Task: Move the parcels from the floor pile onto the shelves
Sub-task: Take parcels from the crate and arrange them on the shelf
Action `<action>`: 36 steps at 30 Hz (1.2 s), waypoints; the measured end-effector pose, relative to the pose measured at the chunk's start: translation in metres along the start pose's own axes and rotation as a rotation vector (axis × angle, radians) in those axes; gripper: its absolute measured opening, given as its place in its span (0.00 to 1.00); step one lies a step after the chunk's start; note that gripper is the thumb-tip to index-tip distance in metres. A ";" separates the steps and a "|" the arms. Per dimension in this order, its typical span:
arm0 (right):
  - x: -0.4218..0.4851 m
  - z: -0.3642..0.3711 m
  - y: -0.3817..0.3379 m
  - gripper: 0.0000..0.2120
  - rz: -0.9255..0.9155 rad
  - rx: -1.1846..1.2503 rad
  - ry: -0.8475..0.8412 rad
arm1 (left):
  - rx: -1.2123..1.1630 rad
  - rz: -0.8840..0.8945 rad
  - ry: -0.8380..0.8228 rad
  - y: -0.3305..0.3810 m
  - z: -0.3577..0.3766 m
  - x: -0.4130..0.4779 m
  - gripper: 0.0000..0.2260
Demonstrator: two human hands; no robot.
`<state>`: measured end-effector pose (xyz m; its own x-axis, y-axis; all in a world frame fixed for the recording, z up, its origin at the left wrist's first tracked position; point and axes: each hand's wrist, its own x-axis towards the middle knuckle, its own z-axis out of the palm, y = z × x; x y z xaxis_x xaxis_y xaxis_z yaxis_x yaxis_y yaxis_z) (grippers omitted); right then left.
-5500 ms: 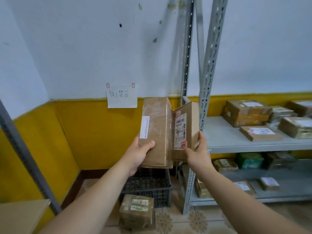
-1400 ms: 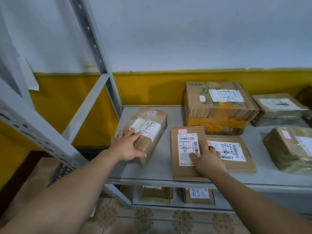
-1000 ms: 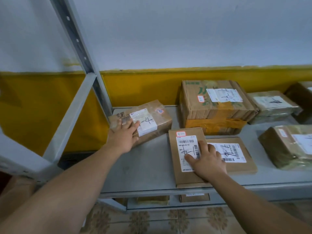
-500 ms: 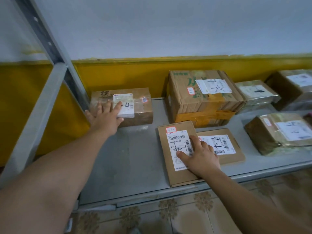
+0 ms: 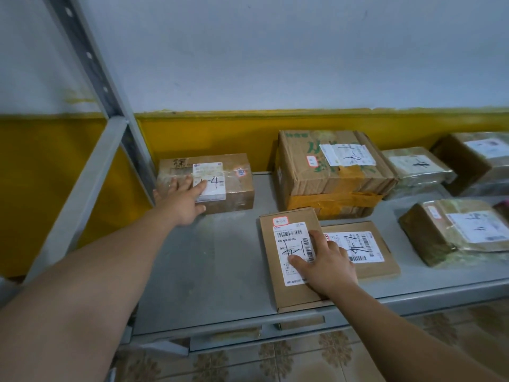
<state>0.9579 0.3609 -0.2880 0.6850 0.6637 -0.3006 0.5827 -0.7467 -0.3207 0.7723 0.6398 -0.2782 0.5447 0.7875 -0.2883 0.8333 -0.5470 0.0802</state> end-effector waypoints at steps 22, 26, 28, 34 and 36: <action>0.002 -0.001 0.002 0.27 -0.040 0.356 -0.028 | -0.486 -0.025 0.009 0.060 0.023 -0.092 0.32; 0.003 0.002 0.004 0.25 -0.070 0.386 -0.058 | -0.608 -0.053 -0.083 0.093 0.050 -0.128 0.32; 0.005 0.002 0.007 0.24 -0.099 0.341 -0.092 | -0.623 -0.070 -0.125 0.105 0.063 -0.138 0.33; 0.015 -0.010 0.036 0.24 -0.132 0.000 -0.024 | -0.419 -0.080 -0.150 0.131 0.087 -0.153 0.38; 0.015 -0.009 0.051 0.29 -0.107 -0.172 -0.077 | -0.323 -0.067 -0.166 0.136 0.093 -0.153 0.38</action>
<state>1.0019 0.3322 -0.3012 0.5837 0.7359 -0.3432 0.7209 -0.6641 -0.1981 0.7938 0.4181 -0.3118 0.4875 0.7472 -0.4517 0.8677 -0.3572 0.3457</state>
